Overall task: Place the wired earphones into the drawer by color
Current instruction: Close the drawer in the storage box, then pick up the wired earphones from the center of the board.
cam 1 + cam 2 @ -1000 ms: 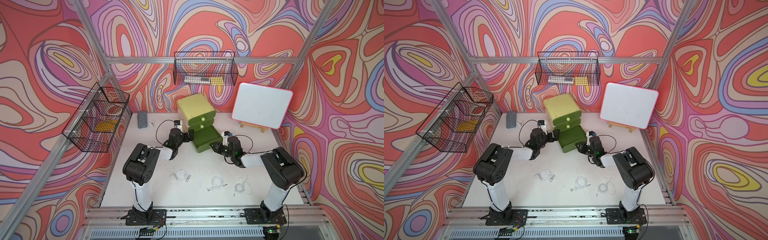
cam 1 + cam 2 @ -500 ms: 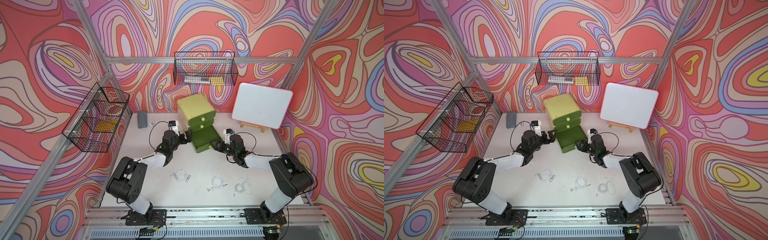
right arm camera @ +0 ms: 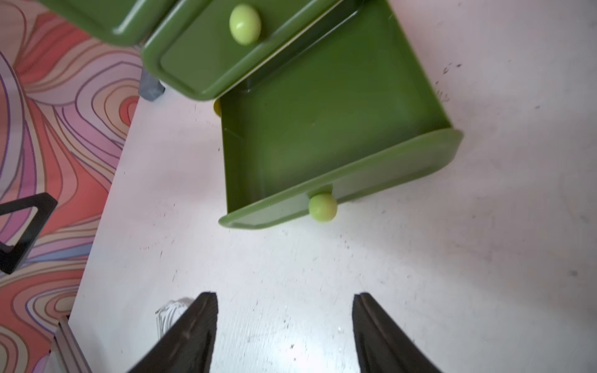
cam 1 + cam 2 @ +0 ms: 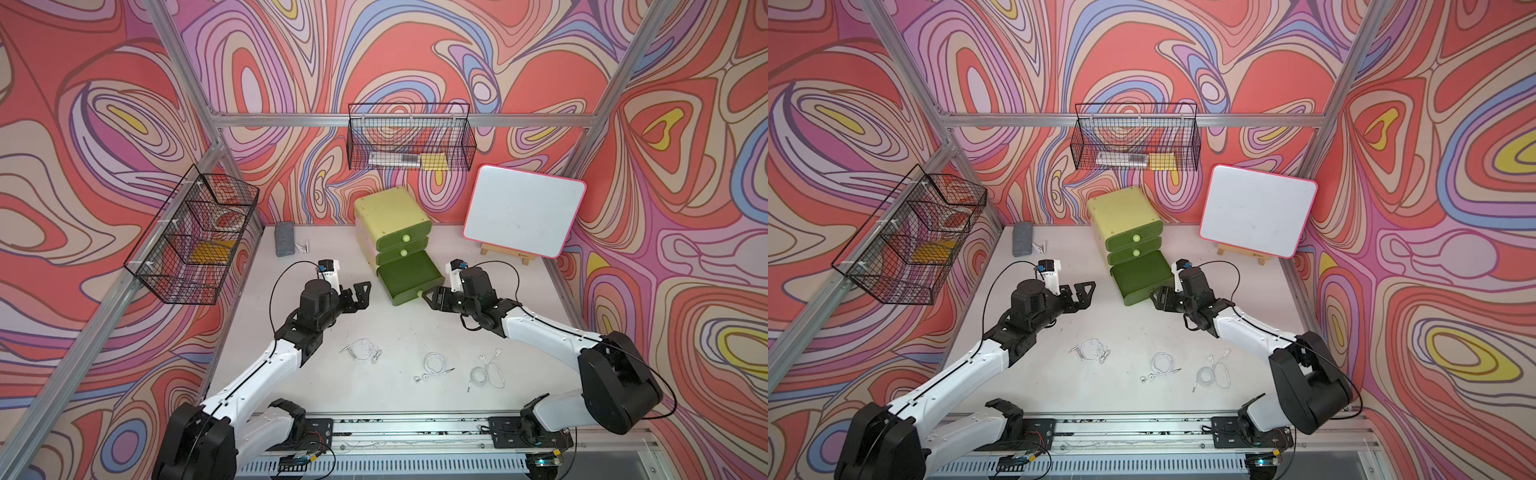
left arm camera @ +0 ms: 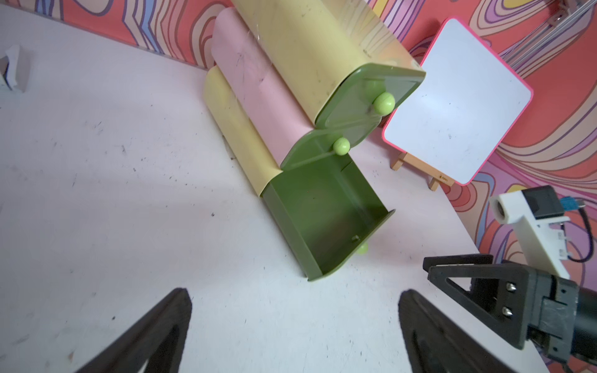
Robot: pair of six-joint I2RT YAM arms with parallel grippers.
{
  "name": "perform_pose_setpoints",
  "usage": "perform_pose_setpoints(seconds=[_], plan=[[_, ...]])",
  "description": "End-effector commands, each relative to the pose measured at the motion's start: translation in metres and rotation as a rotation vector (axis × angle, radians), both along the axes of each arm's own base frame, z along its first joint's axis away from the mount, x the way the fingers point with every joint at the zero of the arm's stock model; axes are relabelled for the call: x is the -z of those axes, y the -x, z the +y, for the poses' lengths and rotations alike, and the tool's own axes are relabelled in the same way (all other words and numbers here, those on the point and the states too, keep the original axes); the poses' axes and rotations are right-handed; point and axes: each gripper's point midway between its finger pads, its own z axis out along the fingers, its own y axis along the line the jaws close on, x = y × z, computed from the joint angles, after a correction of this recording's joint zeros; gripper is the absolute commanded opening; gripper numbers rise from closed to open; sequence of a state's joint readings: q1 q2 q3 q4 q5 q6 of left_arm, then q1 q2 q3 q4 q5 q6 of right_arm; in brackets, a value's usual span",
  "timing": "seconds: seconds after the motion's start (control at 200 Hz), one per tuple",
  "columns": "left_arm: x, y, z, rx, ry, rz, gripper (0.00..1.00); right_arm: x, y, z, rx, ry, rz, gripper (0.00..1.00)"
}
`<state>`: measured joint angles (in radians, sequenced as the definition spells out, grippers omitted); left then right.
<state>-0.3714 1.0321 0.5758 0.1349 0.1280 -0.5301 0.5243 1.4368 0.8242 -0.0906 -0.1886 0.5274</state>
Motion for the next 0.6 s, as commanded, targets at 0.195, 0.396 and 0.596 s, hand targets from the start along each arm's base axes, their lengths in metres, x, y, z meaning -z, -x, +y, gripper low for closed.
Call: perform_pose_setpoints(seconds=[0.195, 0.396, 0.596], plan=[[0.060, 0.048, 0.022, 0.034, -0.117, 0.064, 0.99, 0.021, 0.080, -0.010, -0.044, 0.273, 0.204, 0.67], [0.059, 0.051, 0.027, 0.019, -0.136, 0.050, 0.99, 0.026, 0.115, -0.002, -0.054, 0.346, 0.259, 0.66], [0.062, 0.052, 0.028, 0.017, -0.147, 0.054, 0.99, 0.049, 0.137, 0.010, -0.069, 0.441, 0.312, 0.64]])
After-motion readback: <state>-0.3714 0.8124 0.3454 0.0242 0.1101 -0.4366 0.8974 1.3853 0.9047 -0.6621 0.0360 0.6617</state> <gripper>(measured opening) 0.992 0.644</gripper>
